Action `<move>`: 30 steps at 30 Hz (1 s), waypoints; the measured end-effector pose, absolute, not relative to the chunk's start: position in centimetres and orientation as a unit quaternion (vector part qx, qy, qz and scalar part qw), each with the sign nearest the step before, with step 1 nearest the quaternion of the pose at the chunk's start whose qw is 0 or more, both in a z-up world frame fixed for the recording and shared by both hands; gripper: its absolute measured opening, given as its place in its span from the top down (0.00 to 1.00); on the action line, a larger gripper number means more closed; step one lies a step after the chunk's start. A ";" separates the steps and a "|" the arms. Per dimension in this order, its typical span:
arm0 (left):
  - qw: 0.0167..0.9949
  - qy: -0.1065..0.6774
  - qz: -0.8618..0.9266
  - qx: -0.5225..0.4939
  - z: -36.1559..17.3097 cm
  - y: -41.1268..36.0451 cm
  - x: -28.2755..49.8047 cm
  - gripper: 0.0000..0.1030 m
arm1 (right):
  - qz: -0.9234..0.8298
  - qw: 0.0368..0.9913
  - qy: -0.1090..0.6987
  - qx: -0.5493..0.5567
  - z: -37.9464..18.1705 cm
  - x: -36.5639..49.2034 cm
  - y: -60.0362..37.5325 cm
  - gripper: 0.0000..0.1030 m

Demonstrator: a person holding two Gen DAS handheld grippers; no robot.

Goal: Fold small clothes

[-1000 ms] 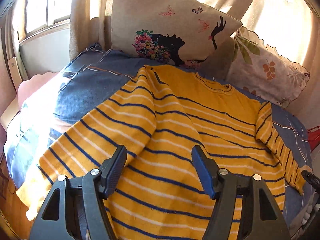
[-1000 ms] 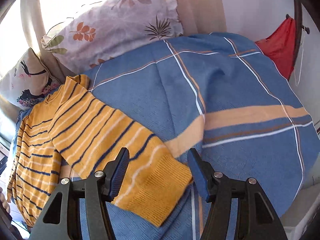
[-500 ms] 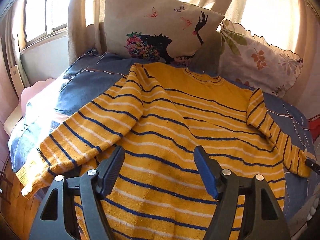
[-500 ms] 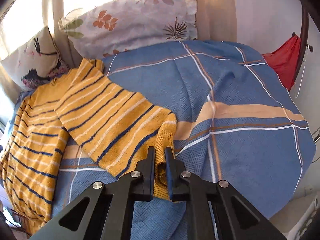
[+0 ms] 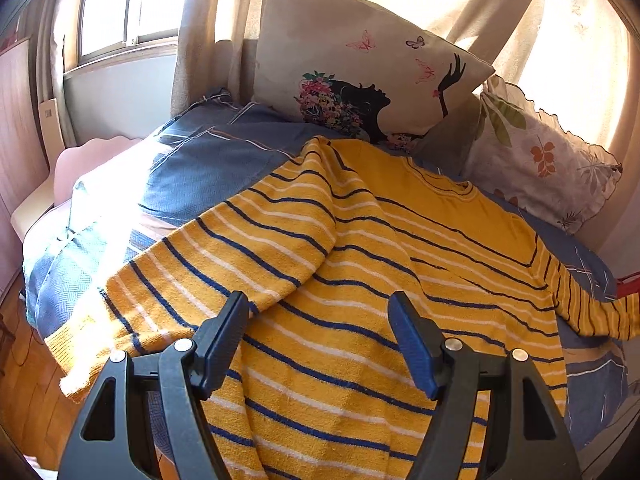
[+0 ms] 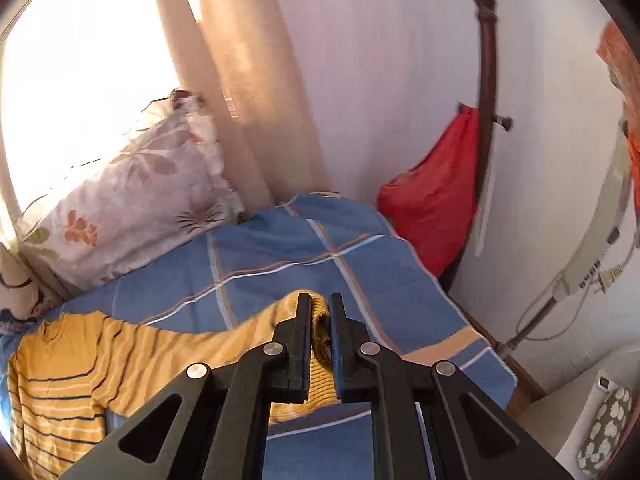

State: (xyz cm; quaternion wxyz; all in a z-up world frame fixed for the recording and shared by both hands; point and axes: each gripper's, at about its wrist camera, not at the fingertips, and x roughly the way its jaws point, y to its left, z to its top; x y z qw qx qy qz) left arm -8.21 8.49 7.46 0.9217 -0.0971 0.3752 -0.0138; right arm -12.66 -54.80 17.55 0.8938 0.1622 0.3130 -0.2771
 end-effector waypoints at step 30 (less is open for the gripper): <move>0.908 0.364 0.116 -0.173 5.5 23.1 -10.8 0.31 | 0.262 0.836 0.472 0.100 6.5 20.8 -1.6 0.69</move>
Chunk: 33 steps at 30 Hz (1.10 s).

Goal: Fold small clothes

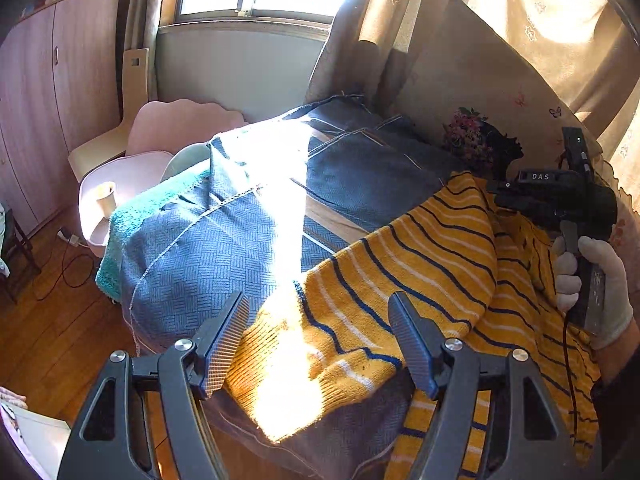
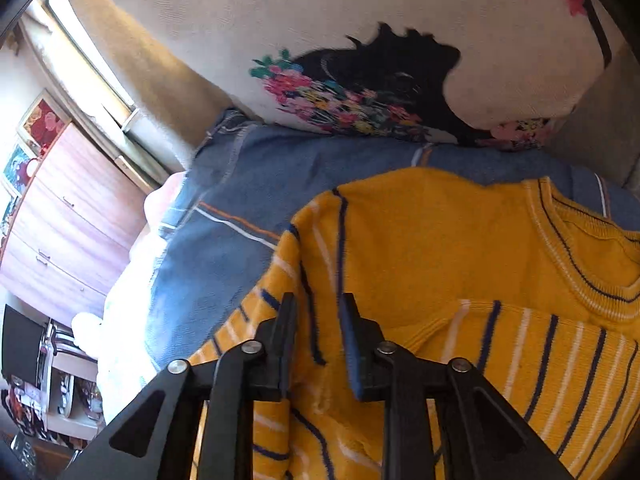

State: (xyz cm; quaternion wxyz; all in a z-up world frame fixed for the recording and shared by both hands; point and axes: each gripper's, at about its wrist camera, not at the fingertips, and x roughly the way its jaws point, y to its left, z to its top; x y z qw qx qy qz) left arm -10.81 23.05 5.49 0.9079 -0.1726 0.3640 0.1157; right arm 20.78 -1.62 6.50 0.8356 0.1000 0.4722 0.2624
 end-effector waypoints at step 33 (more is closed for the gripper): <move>0.910 0.312 0.194 -0.194 9.0 29.4 -15.0 0.31 | 0.341 0.894 0.287 -0.034 20.2 6.1 4.2 0.91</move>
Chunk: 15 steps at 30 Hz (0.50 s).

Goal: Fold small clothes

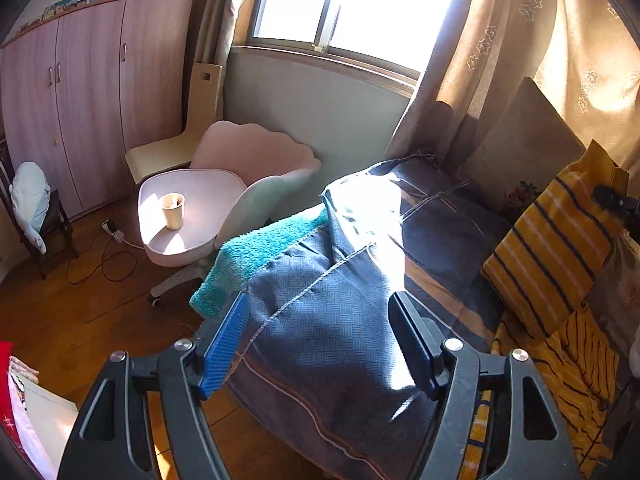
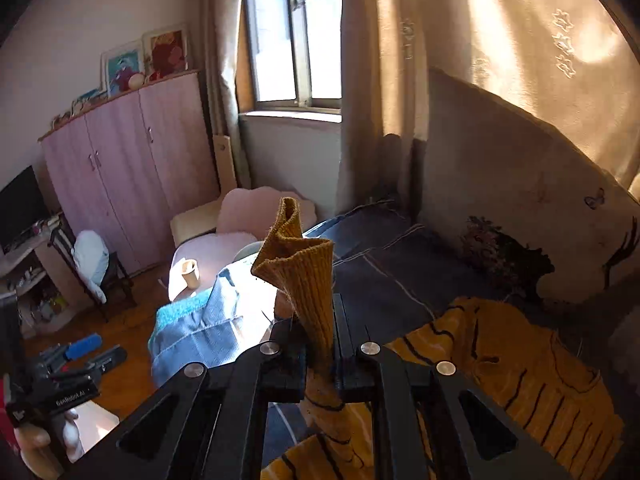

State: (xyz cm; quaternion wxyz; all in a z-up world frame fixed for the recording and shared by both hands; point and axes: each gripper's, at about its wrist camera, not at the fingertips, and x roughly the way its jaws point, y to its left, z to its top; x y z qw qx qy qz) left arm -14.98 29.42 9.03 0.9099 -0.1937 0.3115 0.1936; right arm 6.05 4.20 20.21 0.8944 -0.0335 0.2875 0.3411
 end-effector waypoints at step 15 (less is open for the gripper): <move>0.906 0.393 0.028 -0.151 4.7 18.5 -6.2 0.30 | 0.015 0.866 0.427 0.260 7.0 10.5 -32.4 0.90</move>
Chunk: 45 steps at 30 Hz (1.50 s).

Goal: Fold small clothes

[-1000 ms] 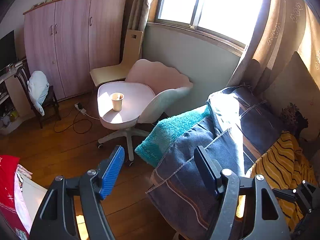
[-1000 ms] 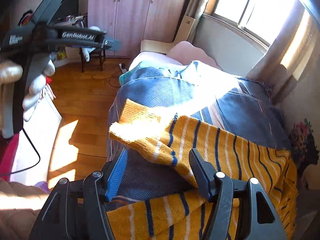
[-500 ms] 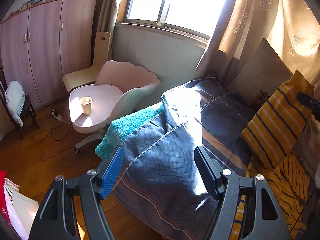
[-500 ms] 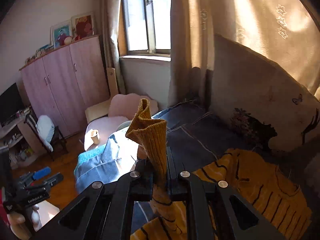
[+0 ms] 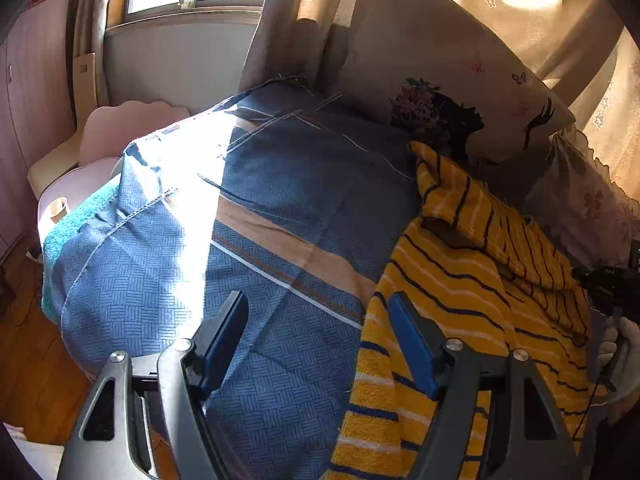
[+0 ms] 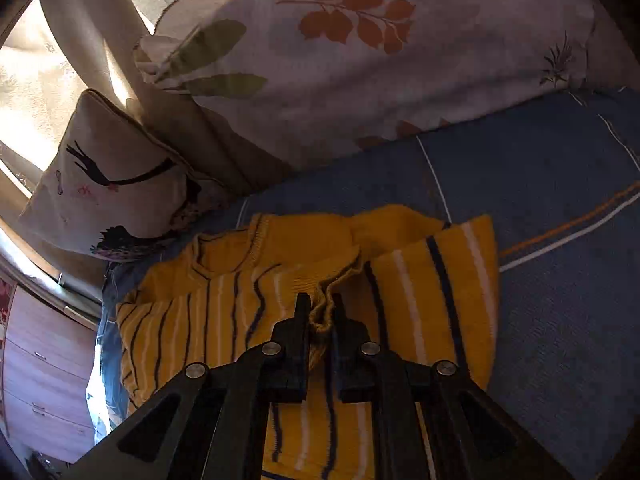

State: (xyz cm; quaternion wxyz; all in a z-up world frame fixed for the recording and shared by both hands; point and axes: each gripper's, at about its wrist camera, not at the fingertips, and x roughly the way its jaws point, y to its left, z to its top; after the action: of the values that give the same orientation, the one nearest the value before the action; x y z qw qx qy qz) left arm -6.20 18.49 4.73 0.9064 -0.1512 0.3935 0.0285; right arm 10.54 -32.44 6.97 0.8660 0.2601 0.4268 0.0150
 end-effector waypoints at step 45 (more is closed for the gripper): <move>0.871 0.433 -0.167 -0.157 0.9 14.8 -14.0 0.44 | 0.328 0.752 0.470 0.325 -1.5 -18.8 -26.1 0.43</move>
State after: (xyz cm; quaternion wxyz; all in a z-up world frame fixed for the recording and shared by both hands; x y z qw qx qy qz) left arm -13.95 14.81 0.91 0.8715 -0.1574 0.4333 -0.1674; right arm -18.82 -26.12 -1.51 0.7525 0.3249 0.4699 0.3278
